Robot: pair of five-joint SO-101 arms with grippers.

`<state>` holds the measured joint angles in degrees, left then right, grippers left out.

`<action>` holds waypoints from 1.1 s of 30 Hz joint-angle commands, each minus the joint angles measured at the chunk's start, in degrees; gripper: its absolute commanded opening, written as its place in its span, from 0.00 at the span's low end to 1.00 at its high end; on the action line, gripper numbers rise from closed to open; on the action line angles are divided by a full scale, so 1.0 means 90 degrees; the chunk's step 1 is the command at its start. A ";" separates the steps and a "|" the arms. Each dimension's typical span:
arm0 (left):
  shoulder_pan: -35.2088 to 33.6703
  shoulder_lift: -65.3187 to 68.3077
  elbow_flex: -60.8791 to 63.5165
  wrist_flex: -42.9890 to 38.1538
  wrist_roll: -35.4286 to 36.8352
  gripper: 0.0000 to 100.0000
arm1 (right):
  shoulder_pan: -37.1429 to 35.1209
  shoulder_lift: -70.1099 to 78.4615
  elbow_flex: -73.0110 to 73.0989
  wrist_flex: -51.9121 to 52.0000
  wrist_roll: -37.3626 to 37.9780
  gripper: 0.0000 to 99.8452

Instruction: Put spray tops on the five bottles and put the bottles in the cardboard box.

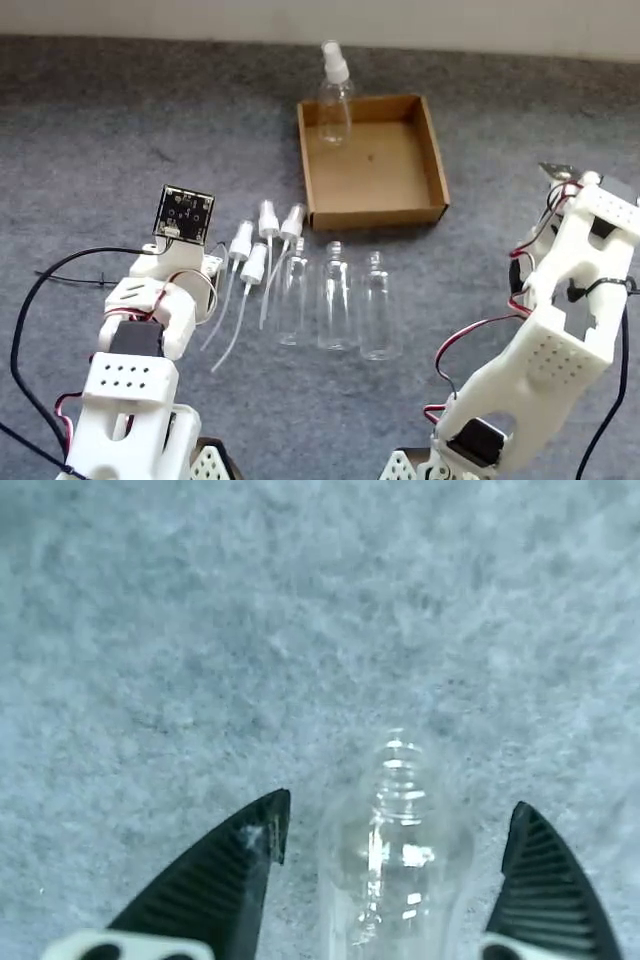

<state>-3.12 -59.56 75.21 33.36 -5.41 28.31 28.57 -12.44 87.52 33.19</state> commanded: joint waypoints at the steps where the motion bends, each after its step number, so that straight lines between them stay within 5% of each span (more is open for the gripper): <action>1: -0.0034 -0.0093 -0.0034 -0.0137 0.0049 0.16 | 0.0132 -0.0122 -0.0357 0.0190 0.0205 0.29; 15: -0.0034 -0.0093 -0.0034 -0.0127 0.0049 0.16 | 0.0112 -0.0112 -0.0073 -0.0181 0.0215 0.29; 22: -0.0034 -0.0093 -0.0034 -0.0127 0.0049 0.16 | 0.0122 -0.0112 -0.0073 -0.0181 0.0215 0.20; 33: -0.0044 -0.0093 -0.0034 -0.0127 0.0049 0.16 | 0.0142 -0.0112 -0.0073 0.0396 0.0733 0.27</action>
<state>-3.12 -59.56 75.21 33.36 -5.41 28.84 28.57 -12.44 89.45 37.93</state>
